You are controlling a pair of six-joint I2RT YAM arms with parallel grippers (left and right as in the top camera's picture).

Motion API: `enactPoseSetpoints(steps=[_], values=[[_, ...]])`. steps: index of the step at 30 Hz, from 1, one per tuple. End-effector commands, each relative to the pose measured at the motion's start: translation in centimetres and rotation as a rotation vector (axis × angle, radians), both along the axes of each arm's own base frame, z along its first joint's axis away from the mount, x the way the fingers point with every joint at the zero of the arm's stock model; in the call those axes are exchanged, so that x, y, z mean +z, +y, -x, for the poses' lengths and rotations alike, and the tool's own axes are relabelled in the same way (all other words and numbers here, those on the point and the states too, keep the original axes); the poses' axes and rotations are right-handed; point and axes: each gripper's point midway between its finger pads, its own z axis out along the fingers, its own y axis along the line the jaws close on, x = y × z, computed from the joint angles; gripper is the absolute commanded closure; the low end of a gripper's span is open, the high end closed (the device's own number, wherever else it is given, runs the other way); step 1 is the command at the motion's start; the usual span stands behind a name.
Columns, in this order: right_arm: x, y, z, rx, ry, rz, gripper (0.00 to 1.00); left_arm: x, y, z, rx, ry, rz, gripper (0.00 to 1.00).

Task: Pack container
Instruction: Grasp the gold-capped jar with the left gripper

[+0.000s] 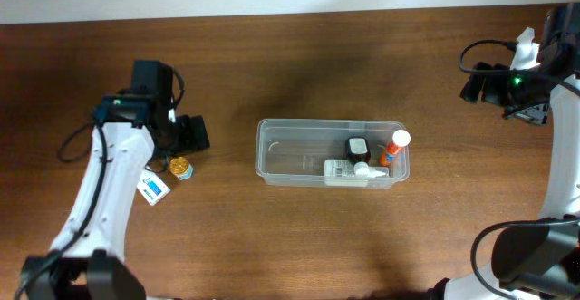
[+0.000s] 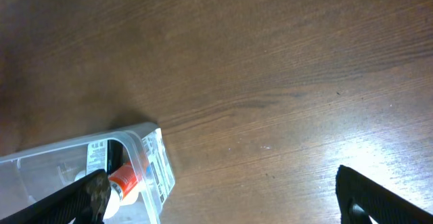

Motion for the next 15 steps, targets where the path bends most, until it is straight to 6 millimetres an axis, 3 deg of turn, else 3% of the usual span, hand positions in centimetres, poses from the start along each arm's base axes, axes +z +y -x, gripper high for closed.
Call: enactPoseSetpoints(steps=[1,10,15], values=[[-0.4,0.2,0.0,0.001,0.009,-0.013,0.02,-3.2,-0.1,0.5,-0.002,0.058,0.055,0.01],[-0.4,0.2,0.1,0.001,0.012,-0.014,0.02,-8.6,0.0,0.4,-0.009,0.184,0.05,0.01],[-0.4,0.2,0.1,0.001,0.012,-0.014,0.02,-10.4,0.0,0.8,-0.008,0.237,0.049,0.04]])
